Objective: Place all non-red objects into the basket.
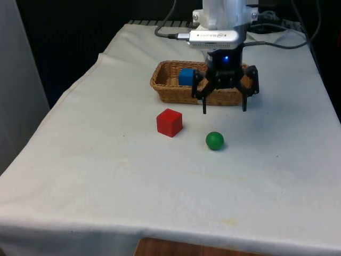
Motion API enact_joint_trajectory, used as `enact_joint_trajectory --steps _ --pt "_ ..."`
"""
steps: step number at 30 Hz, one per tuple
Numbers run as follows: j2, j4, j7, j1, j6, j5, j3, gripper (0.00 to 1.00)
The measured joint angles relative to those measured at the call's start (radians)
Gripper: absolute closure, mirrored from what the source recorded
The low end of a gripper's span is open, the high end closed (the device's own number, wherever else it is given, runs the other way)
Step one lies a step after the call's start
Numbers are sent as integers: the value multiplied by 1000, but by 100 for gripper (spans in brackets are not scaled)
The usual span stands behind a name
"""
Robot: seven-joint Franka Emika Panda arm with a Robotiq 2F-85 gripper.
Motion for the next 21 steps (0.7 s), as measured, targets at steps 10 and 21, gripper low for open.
enact_joint_trajectory --steps 10,21 --pt "67 63 -18 -14 -1 2 -15 0" --pt "99 92 -19 -18 -2 9 -12 0"
